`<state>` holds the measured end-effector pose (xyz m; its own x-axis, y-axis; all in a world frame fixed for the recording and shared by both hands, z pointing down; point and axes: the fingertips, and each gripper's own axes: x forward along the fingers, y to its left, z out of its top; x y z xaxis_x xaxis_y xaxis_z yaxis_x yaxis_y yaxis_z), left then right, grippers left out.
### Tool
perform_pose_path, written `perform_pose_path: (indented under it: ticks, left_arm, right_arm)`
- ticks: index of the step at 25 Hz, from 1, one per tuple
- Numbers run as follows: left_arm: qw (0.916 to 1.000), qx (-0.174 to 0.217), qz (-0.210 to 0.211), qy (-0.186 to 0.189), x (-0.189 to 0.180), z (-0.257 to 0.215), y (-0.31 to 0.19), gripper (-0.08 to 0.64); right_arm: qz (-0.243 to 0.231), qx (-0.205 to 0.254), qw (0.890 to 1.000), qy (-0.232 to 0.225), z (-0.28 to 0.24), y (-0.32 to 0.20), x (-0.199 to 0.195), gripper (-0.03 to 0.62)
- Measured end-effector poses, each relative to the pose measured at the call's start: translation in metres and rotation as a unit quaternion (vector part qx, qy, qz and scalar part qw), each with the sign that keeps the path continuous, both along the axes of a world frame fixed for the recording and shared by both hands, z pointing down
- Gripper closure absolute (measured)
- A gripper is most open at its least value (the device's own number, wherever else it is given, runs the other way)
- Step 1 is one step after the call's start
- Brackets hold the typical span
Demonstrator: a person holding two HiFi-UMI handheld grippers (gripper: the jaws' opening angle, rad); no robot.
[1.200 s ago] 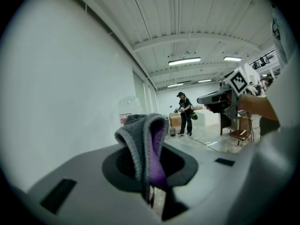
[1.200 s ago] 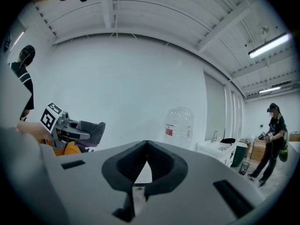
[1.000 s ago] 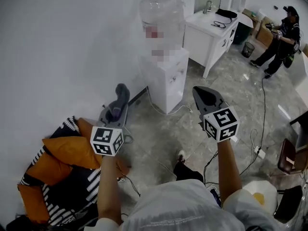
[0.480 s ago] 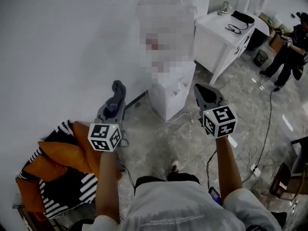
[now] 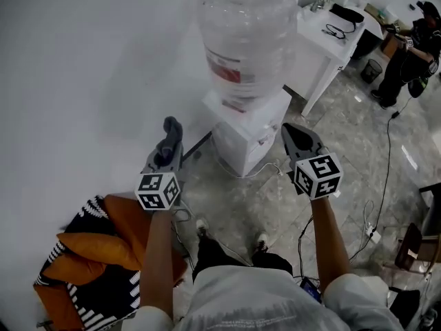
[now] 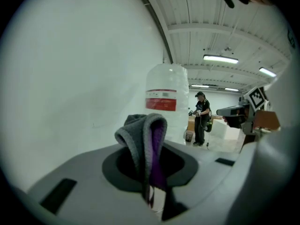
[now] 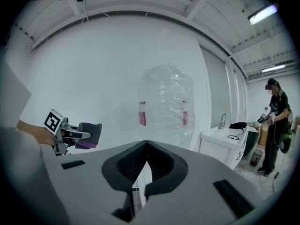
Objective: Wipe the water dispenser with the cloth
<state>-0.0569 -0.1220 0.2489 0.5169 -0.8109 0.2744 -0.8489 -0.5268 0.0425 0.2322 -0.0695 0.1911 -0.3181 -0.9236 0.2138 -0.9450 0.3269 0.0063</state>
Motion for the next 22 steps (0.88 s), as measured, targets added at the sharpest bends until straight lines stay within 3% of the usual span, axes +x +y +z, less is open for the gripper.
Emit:
perform_pose_path:
  ticks: [7,11,22]
  left_arm:
    - [0.9977,-0.027,0.062,-0.002,-0.015,0.07,-0.093,0.483]
    - [0.994,-0.063,0.089,-0.007,-0.006,0.115,-0.127,0.483]
    - [0.9855,-0.147,0.069,0.05,0.033,0.272,-0.191,0.483]
  right_arm:
    - [0.064,-0.029,0.998,0.005,0.052,-0.053,-0.028,0.577]
    - [0.083,-0.044,0.996,0.001,0.088,-0.072,-0.035,0.577]
    - [0.098,-0.075,0.992,0.0,0.2,-0.103,0.0,0.577]
